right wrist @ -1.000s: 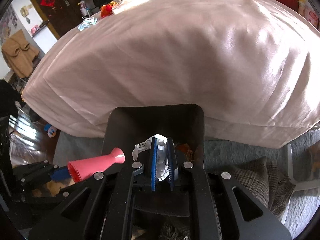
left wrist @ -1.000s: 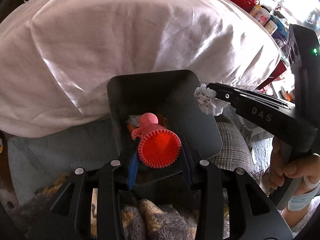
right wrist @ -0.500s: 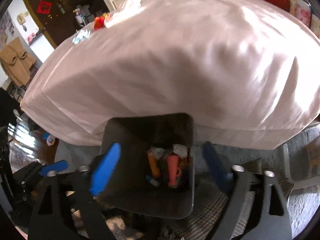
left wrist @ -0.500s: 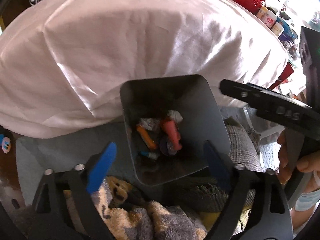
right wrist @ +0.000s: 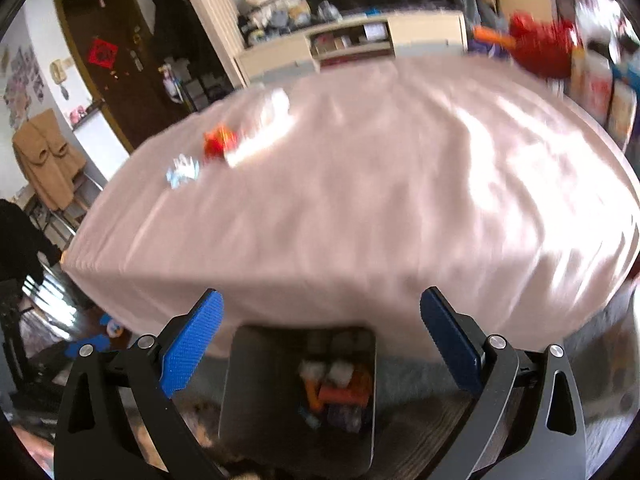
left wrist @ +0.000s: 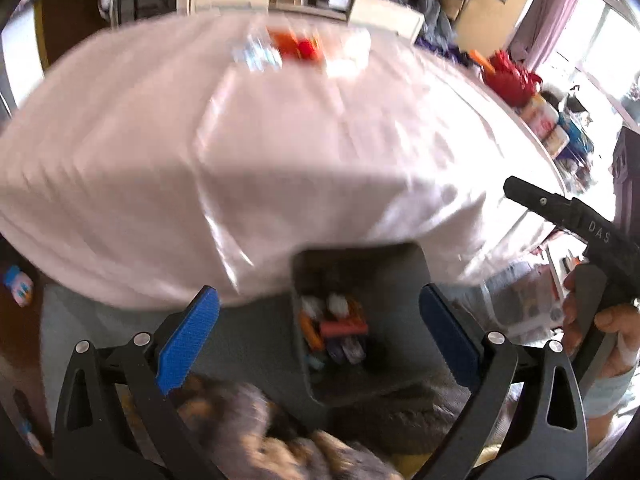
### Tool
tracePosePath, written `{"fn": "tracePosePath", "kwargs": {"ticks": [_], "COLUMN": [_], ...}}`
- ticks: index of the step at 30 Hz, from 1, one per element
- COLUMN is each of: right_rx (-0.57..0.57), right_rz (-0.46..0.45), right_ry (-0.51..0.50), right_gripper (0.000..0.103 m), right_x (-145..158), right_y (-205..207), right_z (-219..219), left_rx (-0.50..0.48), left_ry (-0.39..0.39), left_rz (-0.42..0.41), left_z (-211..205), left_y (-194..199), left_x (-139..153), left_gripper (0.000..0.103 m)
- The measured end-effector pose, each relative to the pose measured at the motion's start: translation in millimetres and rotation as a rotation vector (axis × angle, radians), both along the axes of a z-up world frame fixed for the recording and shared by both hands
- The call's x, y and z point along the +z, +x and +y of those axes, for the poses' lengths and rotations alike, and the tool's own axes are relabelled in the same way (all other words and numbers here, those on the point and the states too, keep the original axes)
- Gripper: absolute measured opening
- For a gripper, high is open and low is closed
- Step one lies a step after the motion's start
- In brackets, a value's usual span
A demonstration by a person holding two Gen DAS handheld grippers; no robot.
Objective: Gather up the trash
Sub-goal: 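Grasp the small clear plastic piece with the left tool while the right tool grasps the clear plastic bag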
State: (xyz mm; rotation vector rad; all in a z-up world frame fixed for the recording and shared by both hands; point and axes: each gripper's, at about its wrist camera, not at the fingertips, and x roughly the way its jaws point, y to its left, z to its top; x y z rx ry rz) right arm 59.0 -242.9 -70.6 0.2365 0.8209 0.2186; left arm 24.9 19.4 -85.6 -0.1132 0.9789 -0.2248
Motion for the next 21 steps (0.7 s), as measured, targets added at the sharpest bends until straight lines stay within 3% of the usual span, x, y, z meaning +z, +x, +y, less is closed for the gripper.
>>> {"fn": "tracePosePath", "kwargs": {"ticks": [5, 8, 16, 21], "right_rx": [0.034, 0.049, 0.089, 0.094], "right_rz": [-0.055, -0.056, -0.044, -0.021], "right_ry": [-0.036, -0.039, -0.069, -0.061], "right_gripper": [0.099, 0.099, 0.098, 0.090], "right_x": [24, 26, 23, 16], "right_y": [30, 54, 107, 141], "right_z": [11, 19, 45, 61], "left_rx": [0.024, 0.021, 0.061, 0.048], "left_ry": [0.107, 0.131, 0.083, 0.097], "left_rz": [-0.104, -0.132, -0.146, -0.167], "left_z": [17, 25, 45, 42], "left_y": [24, 47, 113, 142], "left_x": [35, 43, 45, 37], "left_gripper": [0.095, 0.095, 0.094, 0.076]}}
